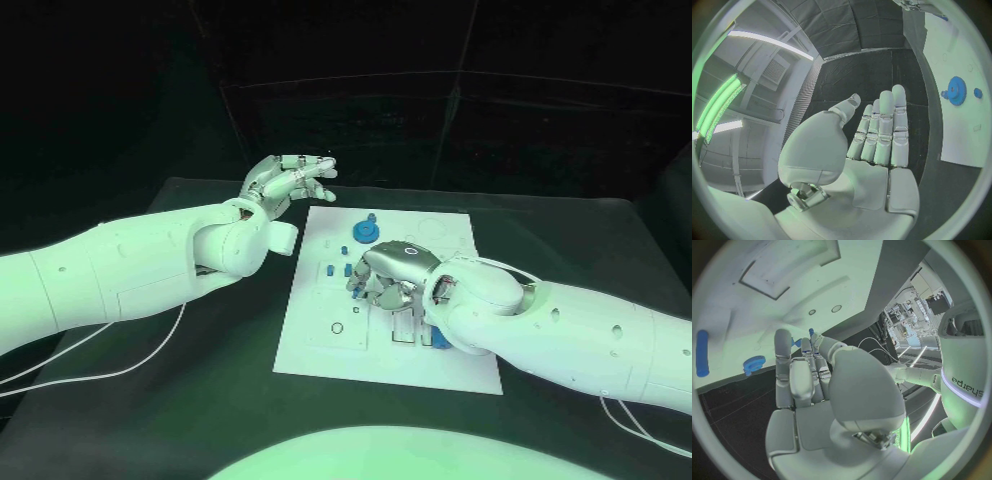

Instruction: Assemble the parts on the task board

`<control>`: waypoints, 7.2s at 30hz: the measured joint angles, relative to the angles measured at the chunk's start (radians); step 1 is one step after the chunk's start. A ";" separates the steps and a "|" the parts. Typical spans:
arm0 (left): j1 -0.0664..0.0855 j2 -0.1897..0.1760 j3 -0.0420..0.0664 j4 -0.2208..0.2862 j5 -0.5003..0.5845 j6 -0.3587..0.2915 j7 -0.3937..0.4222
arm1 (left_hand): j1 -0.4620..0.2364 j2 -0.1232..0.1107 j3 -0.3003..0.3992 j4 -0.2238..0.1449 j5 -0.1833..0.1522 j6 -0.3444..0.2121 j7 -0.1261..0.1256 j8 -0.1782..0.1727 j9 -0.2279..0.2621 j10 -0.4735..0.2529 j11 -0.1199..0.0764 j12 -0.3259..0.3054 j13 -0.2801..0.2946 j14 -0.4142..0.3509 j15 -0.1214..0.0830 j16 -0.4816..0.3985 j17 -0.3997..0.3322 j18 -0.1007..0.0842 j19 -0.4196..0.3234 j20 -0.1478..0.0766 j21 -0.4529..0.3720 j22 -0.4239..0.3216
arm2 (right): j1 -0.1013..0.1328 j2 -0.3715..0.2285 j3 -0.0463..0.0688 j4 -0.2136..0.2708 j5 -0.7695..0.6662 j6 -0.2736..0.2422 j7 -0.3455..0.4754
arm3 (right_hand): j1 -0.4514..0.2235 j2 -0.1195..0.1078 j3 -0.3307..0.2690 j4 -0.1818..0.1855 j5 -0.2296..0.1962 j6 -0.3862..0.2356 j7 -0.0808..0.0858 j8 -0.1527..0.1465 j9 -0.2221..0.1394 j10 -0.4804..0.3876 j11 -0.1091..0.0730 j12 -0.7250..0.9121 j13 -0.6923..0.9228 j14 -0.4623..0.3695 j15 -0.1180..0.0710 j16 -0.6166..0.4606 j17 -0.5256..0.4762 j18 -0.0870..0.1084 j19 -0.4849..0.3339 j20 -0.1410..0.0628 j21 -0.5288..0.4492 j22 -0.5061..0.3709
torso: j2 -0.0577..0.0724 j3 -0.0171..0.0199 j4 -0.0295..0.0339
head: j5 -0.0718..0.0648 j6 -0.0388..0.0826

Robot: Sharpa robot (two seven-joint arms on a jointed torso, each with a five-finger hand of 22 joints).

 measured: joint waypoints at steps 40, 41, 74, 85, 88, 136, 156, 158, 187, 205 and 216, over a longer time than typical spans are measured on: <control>0.000 0.002 0.000 -0.002 -0.009 0.013 -0.007 | 0.005 0.005 0.000 0.000 0.000 0.000 0.000 0.004 0.000 -0.004 0.004 0.006 0.000 0.000 0.000 0.004 -0.002 0.000 0.000 0.000 0.000 -0.001 | -0.015 0.016 -0.004 -0.015 -0.024 0.072 -0.002 | -0.004 -0.004 0.003 -0.003 0.000 0.002 0.002 0.000 0.000 0.000 0.000 0.000 0.000 0.000 0.000 0.003 0.002 0.000 0.000 0.000 0.000 0.001 | -0.001 -0.0007 0.0005 | 0.009 -0.016; 0.000 0.002 0.000 -0.002 -0.009 0.013 -0.007 | 0.005 0.005 0.000 0.000 0.000 0.000 0.000 0.004 0.000 -0.004 0.004 0.006 0.000 0.000 0.000 0.004 -0.002 0.000 0.000 0.000 0.000 -0.001 | -0.015 0.016 -0.004 -0.015 -0.024 0.073 -0.002 | -0.004 -0.004 0.003 -0.003 0.000 0.002 0.002 0.000 0.000 0.000 0.000 0.000 0.000 0.000 0.000 0.003 0.002 0.000 0.000 0.000 0.000 0.001 | -0.001 -0.0007 0.0004 | 0.009 -0.017; 0.001 0.002 0.000 -0.004 -0.011 0.016 -0.011 | 0.010 0.001 -0.003 -0.003 0.000 0.000 0.000 0.004 0.001 -0.004 0.004 0.010 0.000 0.000 0.000 0.004 -0.002 0.000 0.000 0.000 0.000 -0.002 | -0.015 0.027 -0.004 -0.030 -0.031 0.104 -0.009 | -0.047 -0.019 -0.002 0.002 0.000 -0.006 0.008 0.000 0.000 -0.008 0.014 -0.012 -0.001 0.000 0.000 0.007 0.004 0.000 0.000 0.000 0.000 -0.006 | -0.001 -0.0011 0.0001 | 0.011 -0.023; 0.002 0.001 0.000 -0.005 -0.011 0.016 -0.012 | 0.014 0.006 -0.003 -0.003 0.000 0.000 0.000 0.004 0.001 -0.007 0.000 0.010 0.000 0.000 0.000 0.004 -0.003 0.000 0.000 0.000 0.000 -0.003 | -0.015 0.032 -0.005 -0.038 -0.028 0.112 -0.017 | -0.072 -0.042 -0.019 0.002 0.010 -0.048 0.024 0.000 -0.002 -0.079 0.032 -0.042 -0.001 0.000 0.007 0.015 0.011 0.000 -0.011 0.011 -0.004 -0.021 | -0.002 -0.0012 0.0005 | 0.009 -0.021; 0.002 0.001 0.000 -0.006 -0.011 0.016 -0.013 | 0.014 0.006 -0.003 -0.003 0.000 0.000 0.000 0.004 0.001 -0.007 0.000 0.010 0.000 0.000 0.000 0.004 -0.003 0.000 0.000 0.000 0.000 -0.003 | -0.015 0.033 -0.006 -0.038 -0.025 0.112 -0.018 | -0.082 -0.053 -0.031 0.000 0.013 -0.075 0.029 0.000 -0.003 -0.108 0.035 -0.049 -0.001 0.000 0.015 0.015 0.011 0.000 -0.012 0.019 -0.012 -0.029 | -0.002 -0.0012 0.0005 | 0.009 -0.021; 0.002 0.005 0.000 -0.021 -0.011 0.021 -0.020 | 0.023 0.006 -0.002 -0.008 0.000 0.000 0.000 0.008 0.001 -0.007 0.000 0.014 0.001 -0.004 -0.004 0.008 -0.006 0.000 0.000 0.000 0.000 -0.003 | 0.078 -0.273 0.014 0.064 0.138 0.048 -0.051 | -0.058 -0.035 -0.353 0.033 0.122 -0.203 0.029 0.000 0.000 -0.286 0.046 0.089 0.004 0.004 0.025 -0.005 -0.051 0.000 -0.016 0.030 -0.055 -0.074 | -0.001 0.0009 -0.0012 | -0.043 0.032; 0.002 0.004 0.000 -0.020 -0.012 0.023 -0.021 | 0.023 0.006 -0.002 -0.008 0.000 0.000 0.000 0.012 0.002 -0.007 0.000 0.018 0.001 -0.003 -0.003 0.008 -0.007 0.000 0.000 0.000 0.000 -0.004 | 0.078 -0.209 0.014 0.004 0.093 0.144 -0.082 | -0.014 0.017 -0.318 0.029 0.113 -0.134 0.021 0.004 0.001 -0.166 0.027 0.130 -0.003 0.000 0.021 0.000 -0.038 0.000 0.002 0.020 -0.047 -0.061 | -0.001 -0.0006 -0.0008 | -0.037 0.024; 0.002 0.005 0.000 -0.020 -0.012 0.023 -0.021 | 0.023 0.006 -0.002 -0.008 0.000 0.000 0.000 0.012 0.002 -0.007 0.000 0.018 0.001 -0.003 -0.004 0.008 -0.007 0.000 0.000 0.000 0.000 -0.004 | 0.078 -0.204 0.014 0.001 0.091 0.151 -0.083 | -0.015 0.018 -0.313 0.029 0.113 -0.133 0.020 0.004 0.001 -0.163 0.026 0.125 -0.003 0.000 0.021 0.000 -0.035 0.000 0.002 0.020 -0.047 -0.060 | -0.001 -0.0005 -0.0009 | -0.036 0.023; 0.002 0.003 0.000 -0.019 -0.012 0.025 -0.023 | 0.023 0.006 -0.002 -0.008 0.000 0.000 0.000 0.012 0.001 -0.007 0.000 0.018 0.001 -0.003 -0.003 0.008 -0.007 0.000 0.000 0.000 0.000 -0.004 | 0.073 -0.182 0.013 -0.015 0.079 0.132 -0.084 | 0.002 0.052 -0.148 0.024 0.015 -0.031 -0.005 0.026 0.004 -0.020 -0.004 0.076 -0.002 0.002 -0.002 0.059 0.032 0.000 0.050 0.000 0.023 0.035 | -0.002 -0.0005 -0.0015 | -0.035 0.019; 0.002 0.004 0.000 -0.022 -0.012 0.025 -0.024 | 0.023 0.006 -0.002 -0.008 0.000 0.000 0.000 0.012 0.001 -0.007 0.000 0.018 0.001 -0.003 -0.003 0.008 -0.008 0.000 0.000 0.000 0.000 -0.004 | 0.075 -0.234 0.053 0.139 0.154 0.039 -0.075 | -0.004 0.040 -0.062 -0.004 0.005 -0.022 -0.004 0.029 0.004 -0.005 -0.002 0.044 0.000 -0.002 -0.005 0.066 0.036 0.000 0.054 -0.004 0.035 0.047 | -0.002 -0.0001 -0.0018 | -0.034 0.022; 0.002 0.012 0.000 -0.025 -0.012 0.027 -0.024 | 0.023 0.006 -0.002 -0.008 0.000 0.000 0.000 0.012 0.001 -0.007 0.000 0.018 0.001 -0.003 -0.003 0.008 -0.008 0.000 0.000 0.000 0.000 -0.004 | 0.058 -0.082 0.054 0.142 0.199 0.023 -0.048 | -0.008 0.036 -0.051 -0.007 0.006 -0.026 0.000 0.023 0.002 -0.005 -0.002 0.038 0.000 -0.002 -0.005 0.066 0.034 0.000 0.054 -0.003 0.035 0.043 | -0.001 -0.0017 0.0012 | -0.023 0.014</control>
